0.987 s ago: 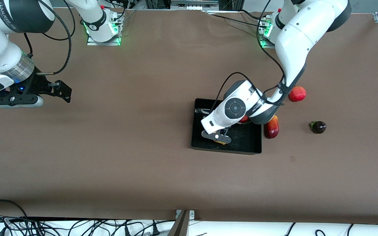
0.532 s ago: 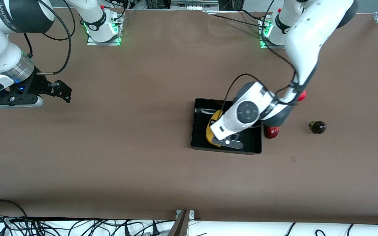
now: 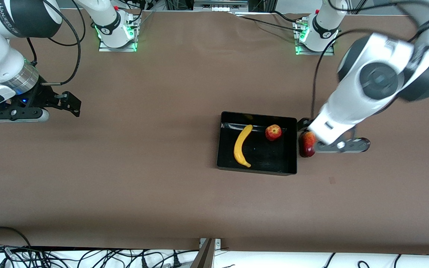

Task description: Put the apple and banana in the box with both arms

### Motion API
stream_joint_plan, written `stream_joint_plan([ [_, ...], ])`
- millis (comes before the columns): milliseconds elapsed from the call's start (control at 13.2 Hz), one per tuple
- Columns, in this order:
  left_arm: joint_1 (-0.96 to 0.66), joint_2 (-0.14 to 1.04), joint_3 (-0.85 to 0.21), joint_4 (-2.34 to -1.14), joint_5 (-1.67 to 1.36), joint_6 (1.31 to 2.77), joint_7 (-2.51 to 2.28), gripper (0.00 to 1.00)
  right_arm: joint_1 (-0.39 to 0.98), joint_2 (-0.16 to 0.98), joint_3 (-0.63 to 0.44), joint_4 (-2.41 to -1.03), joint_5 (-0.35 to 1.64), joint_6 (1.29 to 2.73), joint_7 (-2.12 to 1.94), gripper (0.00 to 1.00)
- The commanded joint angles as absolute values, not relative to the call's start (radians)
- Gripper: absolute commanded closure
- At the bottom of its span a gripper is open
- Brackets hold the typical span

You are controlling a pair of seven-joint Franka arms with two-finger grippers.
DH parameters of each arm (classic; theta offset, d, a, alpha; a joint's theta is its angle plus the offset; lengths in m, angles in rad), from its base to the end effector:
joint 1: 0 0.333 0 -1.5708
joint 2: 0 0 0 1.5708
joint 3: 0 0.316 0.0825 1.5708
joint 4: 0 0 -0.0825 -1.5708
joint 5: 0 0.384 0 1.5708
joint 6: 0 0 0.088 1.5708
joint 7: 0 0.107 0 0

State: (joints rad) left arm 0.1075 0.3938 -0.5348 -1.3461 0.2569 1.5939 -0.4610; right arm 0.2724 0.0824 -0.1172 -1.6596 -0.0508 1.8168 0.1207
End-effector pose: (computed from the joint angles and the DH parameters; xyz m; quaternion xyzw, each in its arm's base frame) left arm 0.6277 -0.1907 0.5188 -0.9983 -0.0202 0.0297 0.0463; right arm 0.5894 0.0904 0.5574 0.9986 0.0229 0.0414 0.0242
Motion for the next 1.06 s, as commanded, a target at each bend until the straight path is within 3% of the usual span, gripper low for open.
stream_joint_plan([
  [0,0.1,0.269,-0.448,-1.359,0.189,1.542,-0.384,0.0,0.258,0.084,-0.103,-1.646,-0.066,1.812,0.132,0.0],
  [152,0.043,0.113,-0.236,-1.516,0.037,1.58,-0.191,0.0,0.258,0.084,-0.103,-1.646,-0.066,1.813,0.132,0.0],
  [304,0.005,0.005,-0.129,-1.655,0.02,1.662,-0.14,0.0,0.258,0.084,-0.103,-1.646,-0.066,1.812,0.132,0.0],
  [532,-0.028,-0.051,-0.071,-1.738,0.014,1.686,-0.152,0.0,0.258,0.084,-0.103,-1.646,-0.064,1.812,0.132,0.0],
  [987,-0.02,-0.018,-0.081,-1.707,0.012,1.677,-0.152,0.0,0.258,0.084,-0.103,-1.646,-0.064,1.812,0.132,0.0],
])
